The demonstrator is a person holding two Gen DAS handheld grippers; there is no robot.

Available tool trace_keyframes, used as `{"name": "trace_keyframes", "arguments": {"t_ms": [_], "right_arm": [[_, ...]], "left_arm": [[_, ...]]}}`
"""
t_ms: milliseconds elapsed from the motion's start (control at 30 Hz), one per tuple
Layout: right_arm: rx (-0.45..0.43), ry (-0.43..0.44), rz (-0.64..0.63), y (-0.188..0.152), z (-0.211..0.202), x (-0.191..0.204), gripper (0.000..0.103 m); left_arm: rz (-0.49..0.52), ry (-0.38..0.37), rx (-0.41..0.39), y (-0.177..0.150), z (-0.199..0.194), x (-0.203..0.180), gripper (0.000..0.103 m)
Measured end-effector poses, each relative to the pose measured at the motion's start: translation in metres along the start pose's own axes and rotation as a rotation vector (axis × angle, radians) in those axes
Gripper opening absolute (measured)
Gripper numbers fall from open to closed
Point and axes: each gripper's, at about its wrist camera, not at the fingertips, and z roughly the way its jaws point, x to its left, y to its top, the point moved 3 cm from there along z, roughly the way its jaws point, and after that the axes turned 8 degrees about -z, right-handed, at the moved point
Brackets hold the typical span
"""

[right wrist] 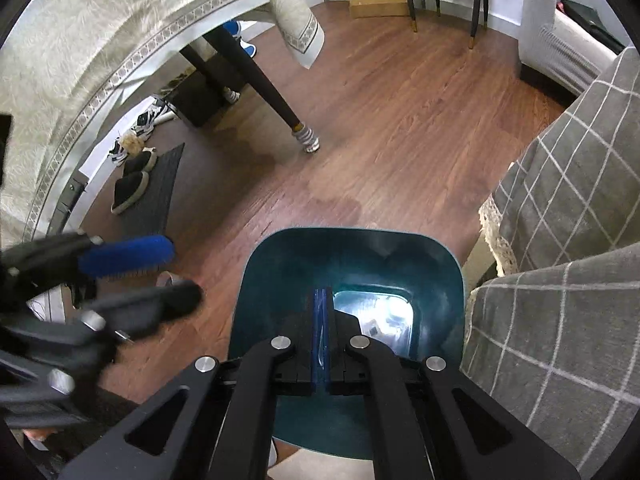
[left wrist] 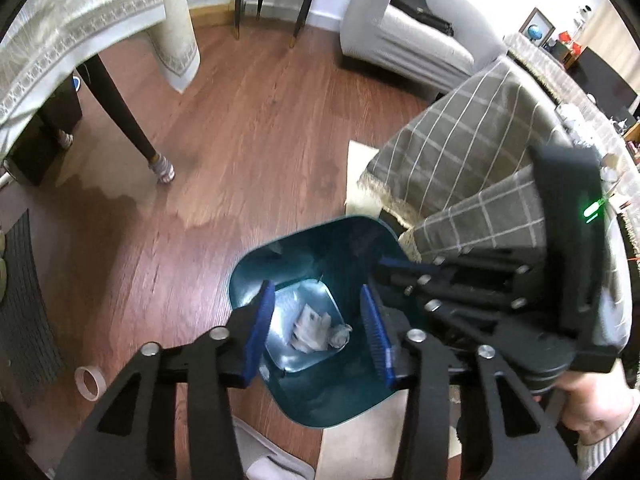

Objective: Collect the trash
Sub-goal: 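Open the left tool to drop the foil while the right tool releases paper into the bin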

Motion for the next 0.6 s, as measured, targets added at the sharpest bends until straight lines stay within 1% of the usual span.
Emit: {"name": "trace_keyframes", "arguments": {"t_ms": [200, 267, 367, 533, 600], "right_arm": [[0.045, 0.010, 0.009, -0.013, 0.008, -0.003, 0.002], [0.058, 0.018, 0.006, -0.017, 0.007, -0.002, 0.002], [0.035, 0.018, -0.005, -0.017, -0.004, 0.000, 0.002], [-0.044, 0.014, -0.025, -0.004, -0.037, 0.007, 0.002], [-0.077, -0.001, -0.048, 0.001, -0.049, 0.009, 0.002]], "left_arm": [[0.007, -0.033, -0.083, 0.012, -0.029, -0.011, 0.039], [0.027, -0.038, -0.132, 0.019, -0.043, -0.019, 0.039], [0.045, -0.044, -0.195, 0.026, -0.060, -0.030, 0.039], [0.057, -0.062, -0.257, 0.036, -0.081, -0.041, 0.039], [0.042, -0.067, -0.304, 0.042, -0.094, -0.044, 0.039]]}}
